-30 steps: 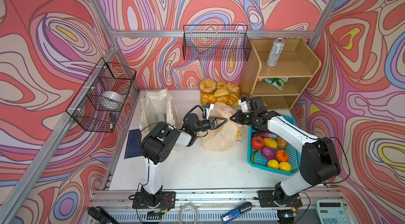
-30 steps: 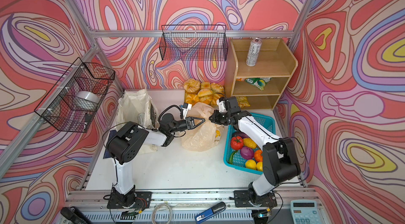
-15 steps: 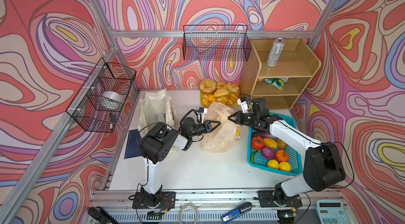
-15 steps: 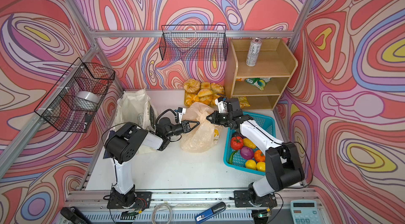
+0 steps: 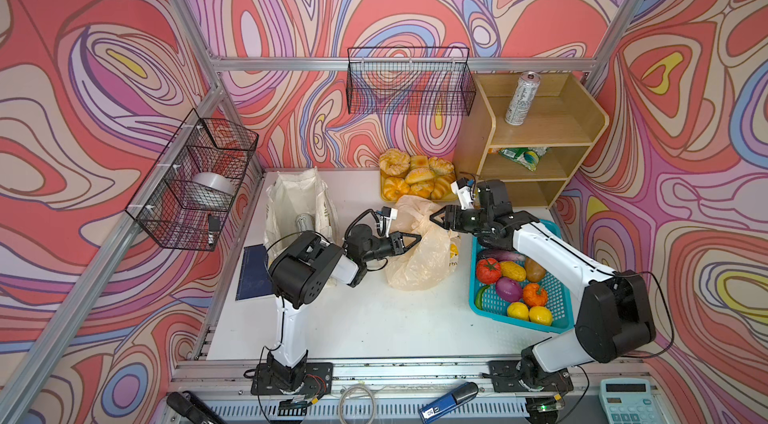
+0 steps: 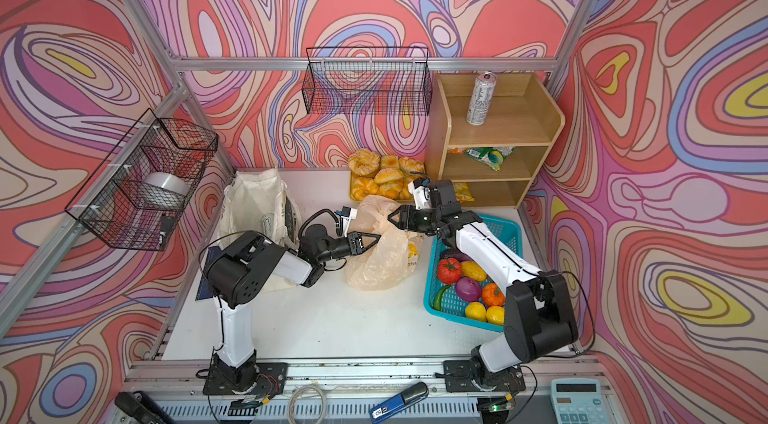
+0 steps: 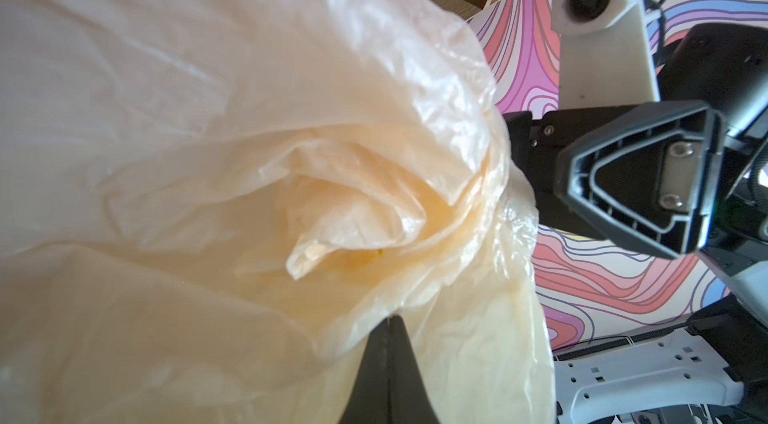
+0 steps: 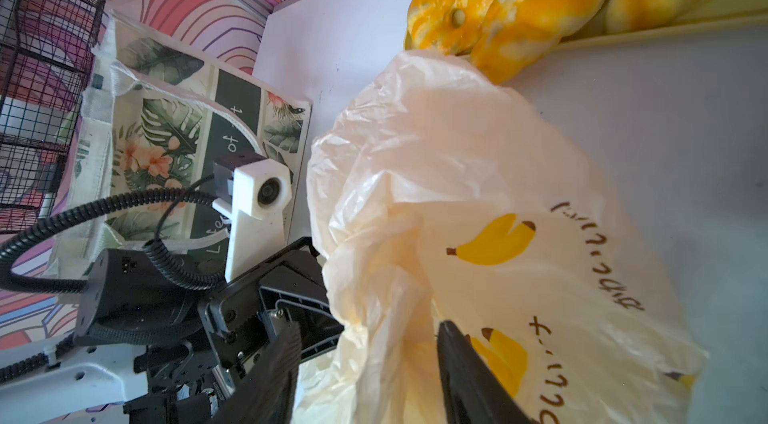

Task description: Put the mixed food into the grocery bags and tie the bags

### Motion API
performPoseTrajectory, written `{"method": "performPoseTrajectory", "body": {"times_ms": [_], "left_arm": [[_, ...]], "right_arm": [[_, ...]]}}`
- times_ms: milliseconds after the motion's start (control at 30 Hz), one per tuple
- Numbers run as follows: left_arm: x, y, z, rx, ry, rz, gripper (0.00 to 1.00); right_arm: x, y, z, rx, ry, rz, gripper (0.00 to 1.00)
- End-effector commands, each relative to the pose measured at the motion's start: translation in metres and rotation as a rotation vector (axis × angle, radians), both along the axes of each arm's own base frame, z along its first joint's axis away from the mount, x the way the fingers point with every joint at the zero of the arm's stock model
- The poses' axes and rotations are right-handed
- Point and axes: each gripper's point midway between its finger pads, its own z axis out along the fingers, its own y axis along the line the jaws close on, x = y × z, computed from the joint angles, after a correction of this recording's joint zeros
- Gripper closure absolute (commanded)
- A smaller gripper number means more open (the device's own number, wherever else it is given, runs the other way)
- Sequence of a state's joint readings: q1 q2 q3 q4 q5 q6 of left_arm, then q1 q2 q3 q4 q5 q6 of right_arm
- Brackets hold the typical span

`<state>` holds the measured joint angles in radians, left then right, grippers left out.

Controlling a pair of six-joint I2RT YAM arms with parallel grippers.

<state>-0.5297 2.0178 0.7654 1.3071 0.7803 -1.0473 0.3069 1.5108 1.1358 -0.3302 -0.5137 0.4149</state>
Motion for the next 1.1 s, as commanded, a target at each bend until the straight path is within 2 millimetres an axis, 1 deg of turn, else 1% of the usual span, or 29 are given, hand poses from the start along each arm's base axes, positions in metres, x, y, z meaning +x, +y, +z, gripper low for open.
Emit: {"method": "performPoseTrajectory", "body": {"times_ms": [0,100,200,267,400,600,633,667,700,767,800,833,933,1067], "left_arm": [[0.000,-0.004,0.014,-0.024,-0.065,-0.021,1.00],[0.000,-0.004,0.015,-0.025,-0.065,-0.025,1.00],[0.000,-0.005,0.015,-0.026,-0.067,-0.026,1.00],[0.000,-0.006,0.016,-0.028,-0.068,-0.030,1.00],[0.001,-0.007,0.018,-0.029,-0.072,-0.031,1.00],[0.001,-0.008,0.020,-0.031,-0.076,-0.035,1.00],[0.001,-0.008,0.020,-0.030,-0.075,-0.035,1.00],[0.001,-0.009,0.019,-0.028,-0.074,-0.035,1.00],[0.000,-0.009,0.019,-0.028,-0.075,-0.036,1.00],[0.000,-0.009,0.019,-0.026,-0.074,-0.037,1.00],[0.000,-0.009,0.019,-0.024,-0.073,-0.037,1.00],[0.000,-0.009,0.018,-0.022,-0.070,-0.037,1.00],[-0.002,-0.006,0.012,-0.011,-0.063,-0.027,1.00],[0.000,0.007,-0.004,0.004,-0.042,0.031,1.00]], "right_arm": [[0.003,-0.011,0.014,-0.077,-0.051,-0.017,0.43],[0.007,-0.015,0.014,-0.117,-0.055,-0.024,0.40],[0.009,-0.011,0.010,-0.122,-0.032,0.001,0.38],[0.009,-0.005,0.006,-0.112,-0.013,0.025,0.38],[0.005,0.009,-0.007,-0.107,0.026,0.069,0.37],[0.001,0.036,-0.028,-0.088,0.076,0.129,0.37],[0.001,0.040,-0.030,-0.082,0.079,0.136,0.39],[0.001,0.043,-0.033,-0.067,0.088,0.146,0.45],[0.002,0.047,-0.034,-0.048,0.092,0.157,0.57],[0.002,0.052,-0.035,-0.023,0.101,0.172,0.86],[0.003,0.053,-0.034,-0.011,0.097,0.177,0.96],[0.003,0.054,-0.033,-0.005,0.095,0.180,1.00],[0.005,0.053,-0.021,0.045,0.072,0.194,1.00],[0.003,0.041,0.003,0.145,0.031,0.206,1.00]]}}
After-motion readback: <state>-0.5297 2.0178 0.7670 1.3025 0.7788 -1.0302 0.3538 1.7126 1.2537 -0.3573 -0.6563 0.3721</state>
